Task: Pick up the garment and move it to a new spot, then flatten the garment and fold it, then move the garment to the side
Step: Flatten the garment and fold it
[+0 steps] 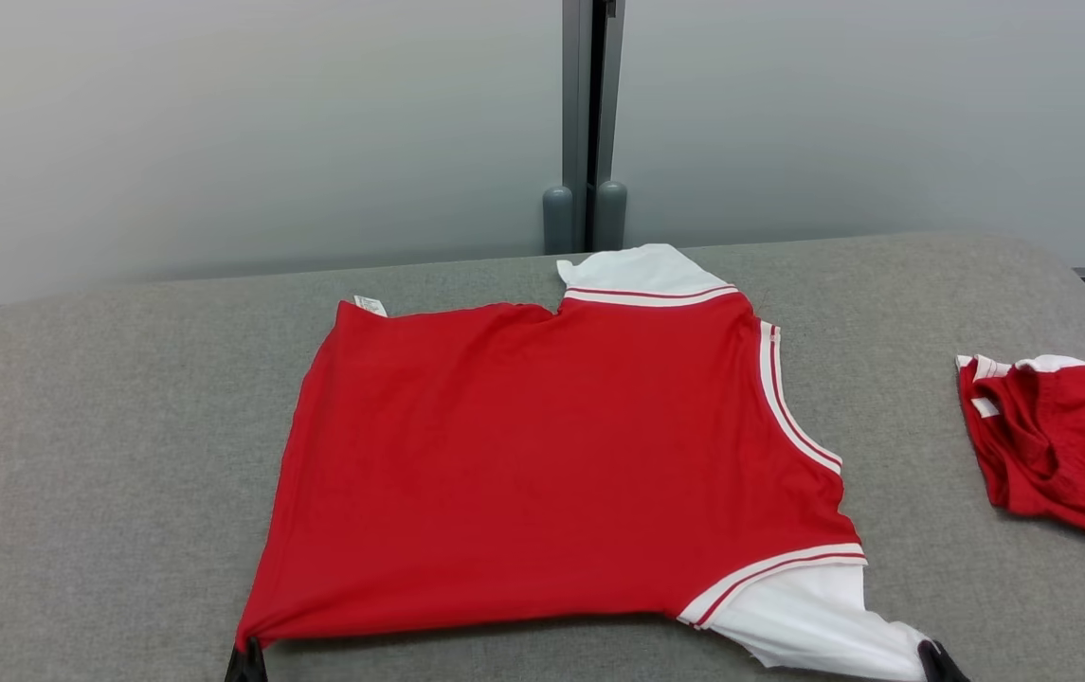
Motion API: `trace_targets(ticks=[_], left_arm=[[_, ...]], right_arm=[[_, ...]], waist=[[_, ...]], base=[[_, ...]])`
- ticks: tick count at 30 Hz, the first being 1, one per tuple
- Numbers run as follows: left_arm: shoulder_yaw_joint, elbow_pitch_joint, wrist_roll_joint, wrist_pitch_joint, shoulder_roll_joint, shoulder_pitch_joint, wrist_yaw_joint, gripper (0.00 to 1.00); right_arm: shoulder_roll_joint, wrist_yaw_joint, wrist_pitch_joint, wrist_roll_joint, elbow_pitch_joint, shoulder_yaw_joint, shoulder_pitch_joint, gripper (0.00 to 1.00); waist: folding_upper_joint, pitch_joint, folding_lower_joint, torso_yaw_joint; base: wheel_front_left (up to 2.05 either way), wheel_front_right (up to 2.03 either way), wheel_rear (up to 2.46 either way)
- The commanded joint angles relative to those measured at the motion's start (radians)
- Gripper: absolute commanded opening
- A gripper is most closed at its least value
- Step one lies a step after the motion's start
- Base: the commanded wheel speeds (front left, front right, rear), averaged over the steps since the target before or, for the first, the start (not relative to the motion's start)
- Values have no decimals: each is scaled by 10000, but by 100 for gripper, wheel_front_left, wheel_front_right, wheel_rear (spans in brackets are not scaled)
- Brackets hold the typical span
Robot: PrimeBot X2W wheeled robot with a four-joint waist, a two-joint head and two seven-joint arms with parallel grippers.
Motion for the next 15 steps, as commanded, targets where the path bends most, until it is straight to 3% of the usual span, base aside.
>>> trace_targets(ticks=[1,7,15], left_arm=[[49,-280,143,-26,29,-67,-55,0],[-424,-840,236,-27,27,-961,-120,0],[-901,-333,211,-27,23,-2574,140,0]], right_arm=[[-45,1,-51,81,-251,-150,-89,0],[142,1,-51,48,-682,-386,-1572,0],[198,1,-51,-339,338,-648,-3886,0]], waist=[[2,68,1,36],[2,585,1,136],[2,1384,1,295]], base=[[0,0,0],[0,0,0],[0,0,0]])
